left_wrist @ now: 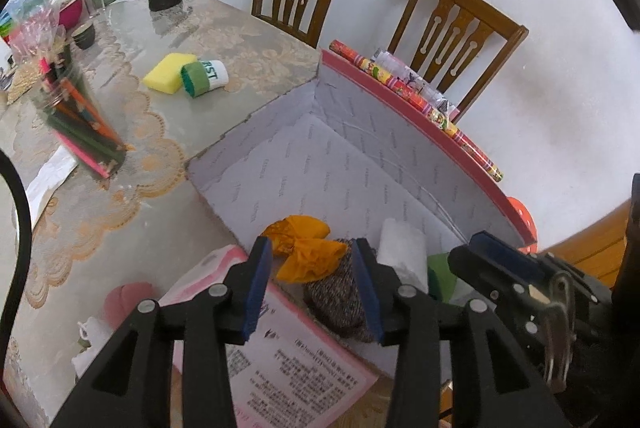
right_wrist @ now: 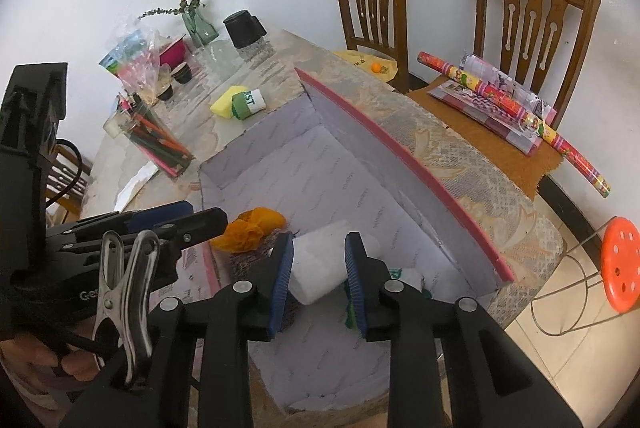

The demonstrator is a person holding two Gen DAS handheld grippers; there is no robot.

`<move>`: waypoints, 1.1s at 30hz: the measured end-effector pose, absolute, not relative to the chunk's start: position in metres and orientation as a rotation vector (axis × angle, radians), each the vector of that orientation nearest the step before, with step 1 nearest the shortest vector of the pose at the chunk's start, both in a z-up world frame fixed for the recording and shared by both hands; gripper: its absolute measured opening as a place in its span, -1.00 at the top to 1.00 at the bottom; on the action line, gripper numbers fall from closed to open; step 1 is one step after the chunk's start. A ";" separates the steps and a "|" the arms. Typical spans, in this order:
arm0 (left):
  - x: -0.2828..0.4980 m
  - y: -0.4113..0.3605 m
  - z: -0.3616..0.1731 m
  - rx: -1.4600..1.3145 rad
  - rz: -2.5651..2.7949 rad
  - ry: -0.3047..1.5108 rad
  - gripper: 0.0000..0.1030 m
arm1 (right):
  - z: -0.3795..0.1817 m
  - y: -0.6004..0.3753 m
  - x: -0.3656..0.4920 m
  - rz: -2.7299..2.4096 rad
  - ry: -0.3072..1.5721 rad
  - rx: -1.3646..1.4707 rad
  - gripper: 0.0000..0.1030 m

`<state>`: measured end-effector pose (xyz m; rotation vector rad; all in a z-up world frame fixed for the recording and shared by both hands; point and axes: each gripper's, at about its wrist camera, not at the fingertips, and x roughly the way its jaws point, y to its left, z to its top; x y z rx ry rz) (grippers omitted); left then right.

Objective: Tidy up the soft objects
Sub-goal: 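Open both grippers to drop the orange cloth and towel roll into the box, then move both grippers back from the box toward the items on the table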

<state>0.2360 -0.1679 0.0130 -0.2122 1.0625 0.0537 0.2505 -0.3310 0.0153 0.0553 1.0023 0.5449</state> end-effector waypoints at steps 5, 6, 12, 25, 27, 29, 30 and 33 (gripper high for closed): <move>0.220 -0.159 0.021 -0.219 0.073 1.046 0.16 | 0.021 -0.326 0.239 0.545 0.988 0.048 0.46; 0.217 -0.157 0.022 -0.221 0.074 1.045 0.16 | 0.022 -0.324 0.236 0.545 0.985 0.045 0.46; 0.197 -0.145 0.031 -0.214 0.084 1.029 0.16 | 0.030 -0.317 0.218 0.541 0.968 0.044 0.45; 0.145 -0.112 0.044 -0.213 0.104 1.012 0.16 | 0.046 -0.285 0.170 0.557 0.942 0.039 0.45; 0.138 -0.107 0.045 -0.214 0.106 1.011 0.16 | 0.047 -0.280 0.161 0.557 0.938 0.037 0.45; 0.129 -0.100 0.047 -0.213 0.108 1.008 0.16 | 0.048 -0.276 0.153 0.559 0.936 0.037 0.45; 0.126 -0.097 0.048 -0.213 0.109 1.006 0.16 | 0.049 -0.274 0.148 0.559 0.936 0.036 0.45; 0.112 -0.088 0.050 -0.209 0.112 0.998 0.16 | 0.050 -0.266 0.134 0.562 0.936 0.034 0.44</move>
